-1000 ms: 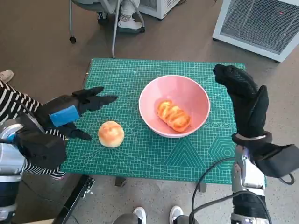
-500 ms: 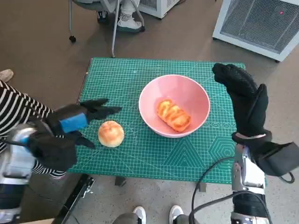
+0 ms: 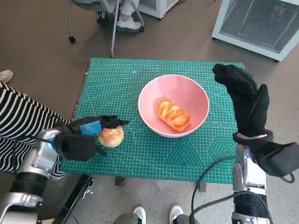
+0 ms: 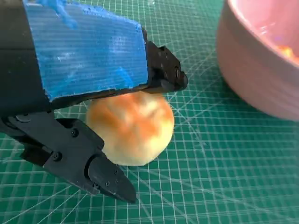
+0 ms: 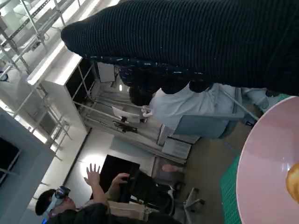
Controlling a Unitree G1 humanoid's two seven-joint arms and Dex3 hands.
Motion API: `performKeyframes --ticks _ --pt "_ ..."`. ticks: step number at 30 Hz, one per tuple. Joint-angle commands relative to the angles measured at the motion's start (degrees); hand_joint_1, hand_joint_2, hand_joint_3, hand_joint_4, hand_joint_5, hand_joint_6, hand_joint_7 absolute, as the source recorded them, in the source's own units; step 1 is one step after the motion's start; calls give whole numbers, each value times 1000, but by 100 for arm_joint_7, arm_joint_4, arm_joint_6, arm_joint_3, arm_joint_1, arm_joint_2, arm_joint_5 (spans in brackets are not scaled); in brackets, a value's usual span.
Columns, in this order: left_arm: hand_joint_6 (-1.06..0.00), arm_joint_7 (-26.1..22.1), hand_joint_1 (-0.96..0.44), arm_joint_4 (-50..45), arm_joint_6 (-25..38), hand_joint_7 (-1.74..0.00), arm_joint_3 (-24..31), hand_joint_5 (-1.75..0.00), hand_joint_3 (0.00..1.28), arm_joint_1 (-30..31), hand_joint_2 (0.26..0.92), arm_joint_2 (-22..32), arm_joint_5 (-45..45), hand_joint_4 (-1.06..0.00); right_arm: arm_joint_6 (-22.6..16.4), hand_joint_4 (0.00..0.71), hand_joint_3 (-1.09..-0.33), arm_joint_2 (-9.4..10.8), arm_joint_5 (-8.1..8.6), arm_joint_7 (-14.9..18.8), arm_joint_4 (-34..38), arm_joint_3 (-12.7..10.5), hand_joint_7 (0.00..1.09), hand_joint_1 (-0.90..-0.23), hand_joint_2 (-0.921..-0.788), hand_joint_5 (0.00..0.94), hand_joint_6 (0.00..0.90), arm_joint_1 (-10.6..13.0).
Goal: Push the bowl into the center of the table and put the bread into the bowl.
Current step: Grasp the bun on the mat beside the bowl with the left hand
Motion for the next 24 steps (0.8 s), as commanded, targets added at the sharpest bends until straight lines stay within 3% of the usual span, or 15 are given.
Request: performKeyframes --ticks 1,9,12,14,24 --pt "-518 463 -34 544 -130 -67 -314 -52 18 -227 775 -71 544 -516 120 192 -735 -68 23 48 -33 -16 495 -781 -921 0 80 141" --pt "-693 929 47 812 -123 -137 -546 -116 34 -314 837 -65 912 -744 178 189 -733 -67 29 30 -141 -10 496 -778 -921 0 79 202" --pt "-576 1144 16 822 -231 -886 -588 -822 84 -299 893 -16 1006 -714 187 188 -733 -62 26 21 -170 -6 496 -777 -921 0 78 224" --pt "-561 1261 7 810 -297 -1077 -600 -1019 84 -283 910 14 1035 -719 191 187 -733 -55 20 15 -181 -2 496 -776 -921 0 78 235" --pt "-623 1545 1 507 -711 -1132 -408 -1105 33 -131 919 191 870 -774 179 186 -733 -26 -7 -7 -154 15 498 -781 -921 0 76 254"
